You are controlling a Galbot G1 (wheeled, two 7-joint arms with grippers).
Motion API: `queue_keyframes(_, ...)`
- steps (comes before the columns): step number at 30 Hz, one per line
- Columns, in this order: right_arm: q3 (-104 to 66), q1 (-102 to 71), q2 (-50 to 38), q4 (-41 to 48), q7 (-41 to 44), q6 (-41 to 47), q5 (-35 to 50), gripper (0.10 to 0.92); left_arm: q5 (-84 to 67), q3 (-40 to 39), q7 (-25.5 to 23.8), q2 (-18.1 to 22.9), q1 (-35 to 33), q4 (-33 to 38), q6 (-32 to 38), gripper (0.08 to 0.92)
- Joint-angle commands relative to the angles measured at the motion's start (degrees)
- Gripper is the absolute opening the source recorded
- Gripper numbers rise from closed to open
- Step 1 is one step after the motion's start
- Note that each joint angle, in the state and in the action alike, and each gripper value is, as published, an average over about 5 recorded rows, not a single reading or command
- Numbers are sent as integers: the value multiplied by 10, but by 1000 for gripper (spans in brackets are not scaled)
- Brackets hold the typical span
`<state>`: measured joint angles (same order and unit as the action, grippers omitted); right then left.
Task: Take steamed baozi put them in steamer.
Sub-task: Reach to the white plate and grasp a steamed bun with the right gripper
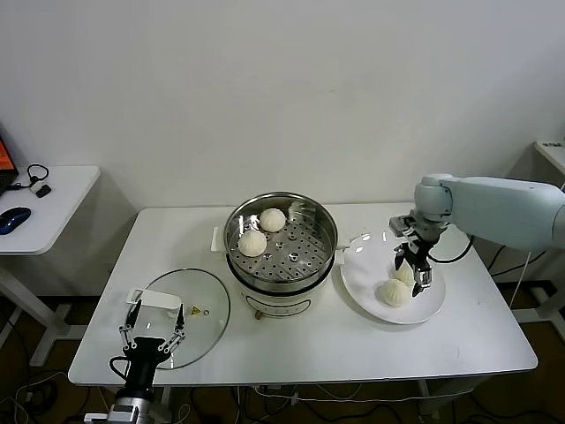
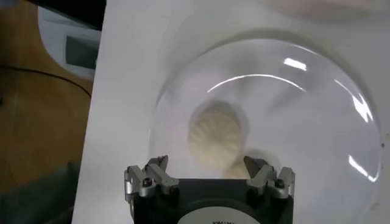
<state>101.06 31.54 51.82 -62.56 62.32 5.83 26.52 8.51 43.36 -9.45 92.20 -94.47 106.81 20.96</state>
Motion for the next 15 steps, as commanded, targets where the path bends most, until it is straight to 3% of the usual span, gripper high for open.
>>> queue_keyframes(1, -49, -65, 3, 24, -15, 10, -24, 823, 1, 0, 0, 23, 0, -1, 1, 823)
queue_keyframes(15, -67, -83, 12, 42, -21, 11, -38, 823, 0, 2, 0, 22, -1, -1, 3, 823)
